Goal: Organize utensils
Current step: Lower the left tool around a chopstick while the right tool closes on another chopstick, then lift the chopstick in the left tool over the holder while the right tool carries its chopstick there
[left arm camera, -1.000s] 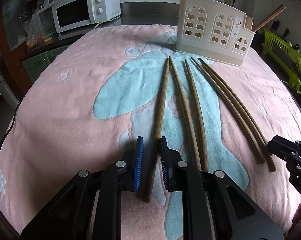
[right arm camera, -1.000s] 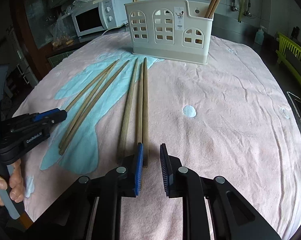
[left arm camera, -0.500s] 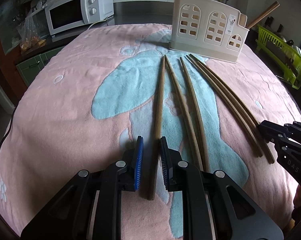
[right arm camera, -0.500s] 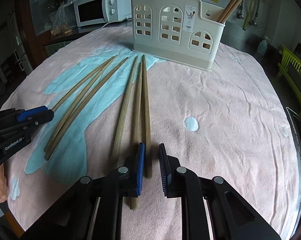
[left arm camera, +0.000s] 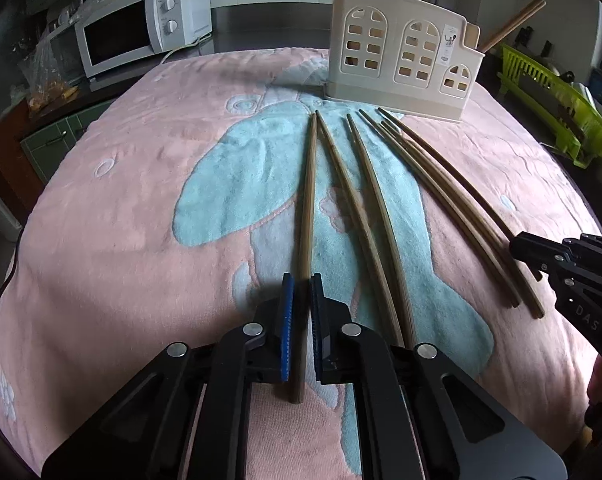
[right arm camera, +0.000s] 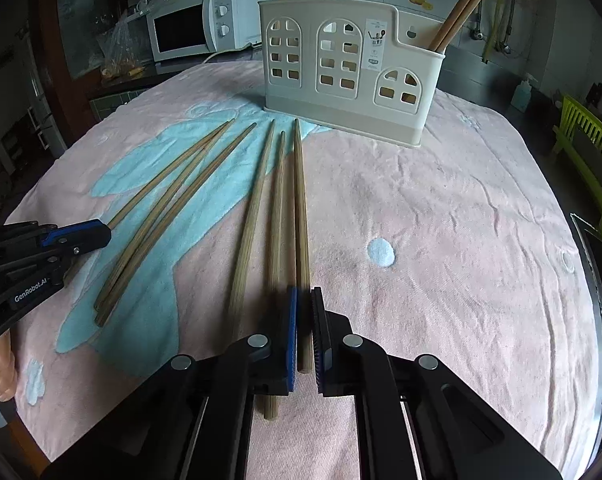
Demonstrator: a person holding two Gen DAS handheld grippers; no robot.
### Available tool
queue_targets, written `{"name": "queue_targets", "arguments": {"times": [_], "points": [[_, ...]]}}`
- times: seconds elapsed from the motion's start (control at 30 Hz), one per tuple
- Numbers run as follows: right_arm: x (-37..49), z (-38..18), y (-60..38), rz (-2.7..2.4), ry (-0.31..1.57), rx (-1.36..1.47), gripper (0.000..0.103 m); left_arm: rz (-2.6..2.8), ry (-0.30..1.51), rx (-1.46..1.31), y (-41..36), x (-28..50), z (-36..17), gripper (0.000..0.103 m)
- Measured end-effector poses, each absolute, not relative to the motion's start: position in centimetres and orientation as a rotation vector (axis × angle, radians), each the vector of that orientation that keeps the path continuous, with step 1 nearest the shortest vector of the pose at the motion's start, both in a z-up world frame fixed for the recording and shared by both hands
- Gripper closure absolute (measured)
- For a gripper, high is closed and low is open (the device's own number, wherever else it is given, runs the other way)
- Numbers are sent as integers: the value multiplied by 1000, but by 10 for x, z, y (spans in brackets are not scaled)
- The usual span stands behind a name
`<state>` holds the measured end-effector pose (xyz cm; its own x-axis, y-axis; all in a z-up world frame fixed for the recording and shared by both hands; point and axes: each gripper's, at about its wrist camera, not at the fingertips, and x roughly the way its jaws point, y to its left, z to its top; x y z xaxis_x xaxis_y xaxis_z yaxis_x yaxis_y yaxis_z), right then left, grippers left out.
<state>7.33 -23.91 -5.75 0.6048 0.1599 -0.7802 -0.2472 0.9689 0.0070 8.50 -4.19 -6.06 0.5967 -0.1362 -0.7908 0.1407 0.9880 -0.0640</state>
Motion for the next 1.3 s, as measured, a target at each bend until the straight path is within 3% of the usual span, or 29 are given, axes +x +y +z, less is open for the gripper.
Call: {"name": "queue_targets", "arguments": {"times": [0.57, 0.73, 0.9, 1.17, 1.3], "points": [[43, 33, -260, 262, 654, 29, 96, -224, 739, -68, -18, 79, -15, 98], [45, 38, -259, 266, 646, 32, 96, -293, 822, -94, -15, 82, -26, 98], [46, 37, -258, 266, 650, 33, 96, -317, 879, -51, -26, 75, -47, 87], [49, 37, -255, 269, 645, 30, 96, -288, 921, 9, -34, 77, -65, 89], [49, 37, -255, 269, 644, 31, 96, -272, 922, 12, -32, 79, -62, 97]]}}
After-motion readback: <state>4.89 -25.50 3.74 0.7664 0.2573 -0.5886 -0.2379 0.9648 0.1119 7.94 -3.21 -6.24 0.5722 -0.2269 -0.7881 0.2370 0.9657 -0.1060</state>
